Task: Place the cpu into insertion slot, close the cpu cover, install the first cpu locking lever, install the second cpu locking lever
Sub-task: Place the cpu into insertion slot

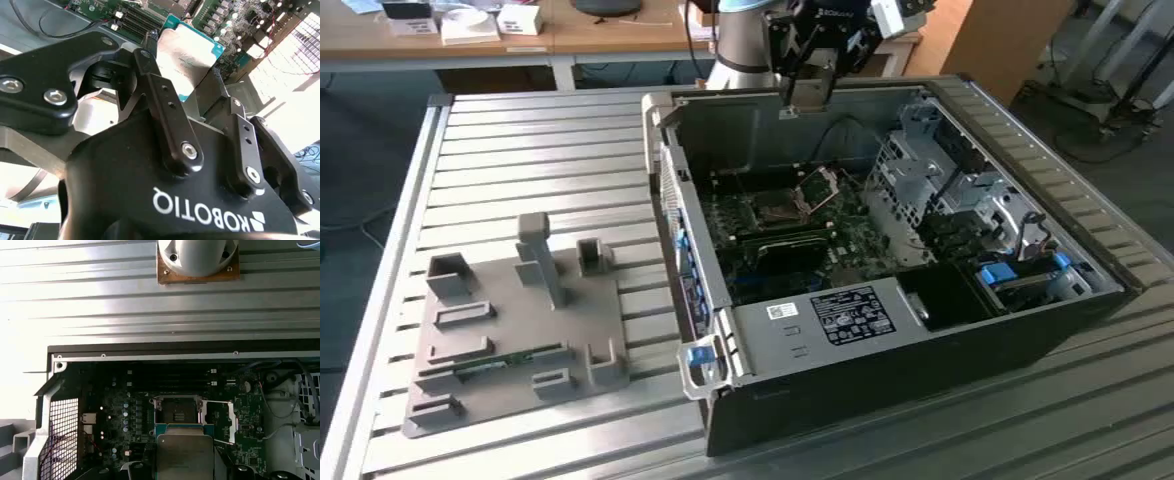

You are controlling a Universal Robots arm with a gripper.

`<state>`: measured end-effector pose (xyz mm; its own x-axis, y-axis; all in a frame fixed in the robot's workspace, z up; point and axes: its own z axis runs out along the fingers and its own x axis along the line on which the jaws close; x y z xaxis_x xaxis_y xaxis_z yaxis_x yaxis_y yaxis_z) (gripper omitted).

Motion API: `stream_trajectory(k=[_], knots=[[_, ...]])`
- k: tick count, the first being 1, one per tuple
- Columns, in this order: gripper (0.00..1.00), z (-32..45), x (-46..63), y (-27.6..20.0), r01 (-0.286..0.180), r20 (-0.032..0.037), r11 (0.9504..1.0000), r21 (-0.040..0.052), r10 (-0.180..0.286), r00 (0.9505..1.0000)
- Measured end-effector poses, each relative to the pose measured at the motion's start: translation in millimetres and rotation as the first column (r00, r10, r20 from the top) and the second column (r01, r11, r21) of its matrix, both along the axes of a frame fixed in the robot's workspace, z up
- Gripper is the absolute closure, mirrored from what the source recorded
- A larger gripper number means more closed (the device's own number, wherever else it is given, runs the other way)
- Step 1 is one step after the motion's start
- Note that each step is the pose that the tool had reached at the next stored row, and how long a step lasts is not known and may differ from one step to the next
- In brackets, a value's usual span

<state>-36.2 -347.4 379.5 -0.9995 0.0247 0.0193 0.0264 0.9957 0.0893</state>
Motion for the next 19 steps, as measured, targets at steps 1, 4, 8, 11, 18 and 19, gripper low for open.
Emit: stream_trajectory(k=[1,4,8,11,18,19], knots=[[0.46,0.0,0.0,0.0,0.0,0.0,1.0,0.0001,0.0,1.0],[0.46,0.0,0.0,0.0,0.0,0.0,1.0,0.0,0.0,1.0],[0.46,-0.6,0.0,0.0,0.0,0.0,1.0,0.0,0.0,1.0],[0.46,-2.0,0.0,0.0,0.0,0.0,1.0,0.0,0.0,1.0],[0.46,-2.7,0.0,0.0,0.0,0.0,1.0,0.0,0.0,1.0],[0.46,-2.7,0.0,0.0,0.0,0.0,1.0,0.0,0.0,1.0]])
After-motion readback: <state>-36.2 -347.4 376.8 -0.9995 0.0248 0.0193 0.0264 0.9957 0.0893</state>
